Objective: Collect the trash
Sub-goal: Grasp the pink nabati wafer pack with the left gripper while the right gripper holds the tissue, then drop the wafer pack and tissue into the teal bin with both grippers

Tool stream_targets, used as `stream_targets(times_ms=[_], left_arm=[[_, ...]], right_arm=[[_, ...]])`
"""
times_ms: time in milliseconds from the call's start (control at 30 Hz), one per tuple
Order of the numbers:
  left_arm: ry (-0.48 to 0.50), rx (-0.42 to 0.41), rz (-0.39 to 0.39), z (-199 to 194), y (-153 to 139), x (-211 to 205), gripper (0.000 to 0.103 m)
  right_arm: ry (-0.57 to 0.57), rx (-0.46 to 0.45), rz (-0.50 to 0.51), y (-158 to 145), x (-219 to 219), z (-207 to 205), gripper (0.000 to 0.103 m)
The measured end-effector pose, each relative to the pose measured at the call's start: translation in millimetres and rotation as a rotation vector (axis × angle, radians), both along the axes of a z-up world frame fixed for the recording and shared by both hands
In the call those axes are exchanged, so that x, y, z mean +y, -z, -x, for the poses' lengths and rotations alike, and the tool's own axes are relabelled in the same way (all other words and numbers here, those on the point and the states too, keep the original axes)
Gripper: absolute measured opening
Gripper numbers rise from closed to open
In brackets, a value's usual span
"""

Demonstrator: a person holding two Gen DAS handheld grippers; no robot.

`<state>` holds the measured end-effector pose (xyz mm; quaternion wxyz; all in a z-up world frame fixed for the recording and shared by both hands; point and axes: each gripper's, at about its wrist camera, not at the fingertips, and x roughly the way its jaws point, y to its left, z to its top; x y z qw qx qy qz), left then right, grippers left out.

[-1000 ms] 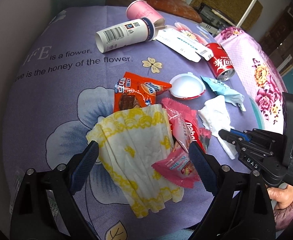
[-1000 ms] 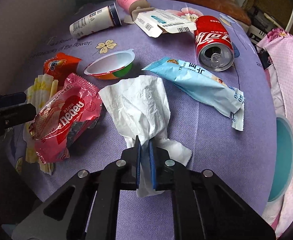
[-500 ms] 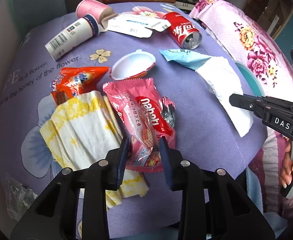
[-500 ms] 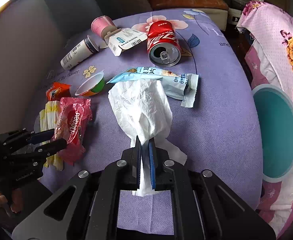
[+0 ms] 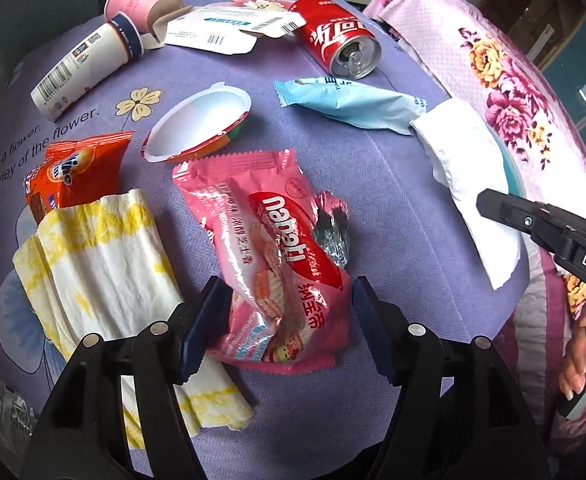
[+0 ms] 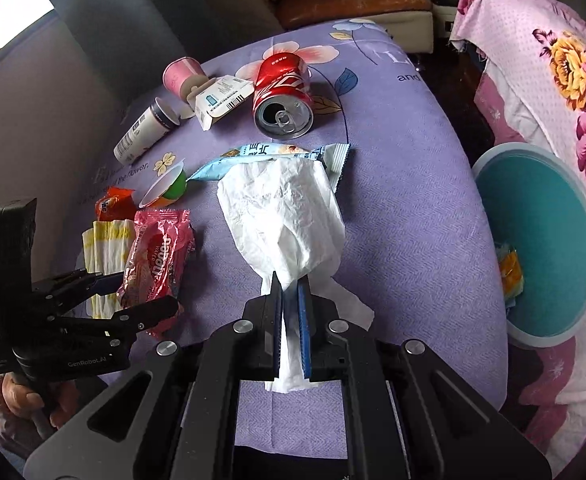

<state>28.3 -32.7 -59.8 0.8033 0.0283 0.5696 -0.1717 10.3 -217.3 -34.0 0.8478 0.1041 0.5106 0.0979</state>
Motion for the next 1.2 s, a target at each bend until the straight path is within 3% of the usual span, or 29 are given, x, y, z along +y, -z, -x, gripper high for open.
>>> stream_targets(times_ms=[100,133,167,367,633,933,1200], left_arm=[[-0.004,-0.018,-0.011,-0.5,0.2,-5.0,0.063],[-0.008,-0.024,-0.013,-0.4,-0.9,-6.1,0.046],[-0.008,-0.023,-0.014,-0.7,-2.3,-7.2,0.041],[-0.017,-0.058,0.026,1.4,-27.4,-10.2,0.04],[0.085,-0.111,0.066,-11.9,-64.6,-57.4,0.04],[0.279,-0.097,0.082,-25.0,-63.1,-171.7,0.04],[0.392,-0.058,0.05,-28.8,-39.2,-250.9,0.04]], right_arm=[[0.012,-0.006,-0.007,-1.0,-6.3,0.7,0.007],[0.017,-0.009,-0.01,-2.0,-8.8,0.9,0.007],[0.023,-0.013,-0.014,-3.1,-11.5,1.0,0.007],[0.06,-0.056,-0.037,-13.7,-32.2,3.6,0.007],[0.188,-0.144,-0.058,-39.8,-90.8,10.0,0.007],[0.41,-0.171,-0.044,-44.0,-188.4,43.9,0.007],[0.496,-0.125,-0.031,-23.8,-232.7,60.8,0.007]])
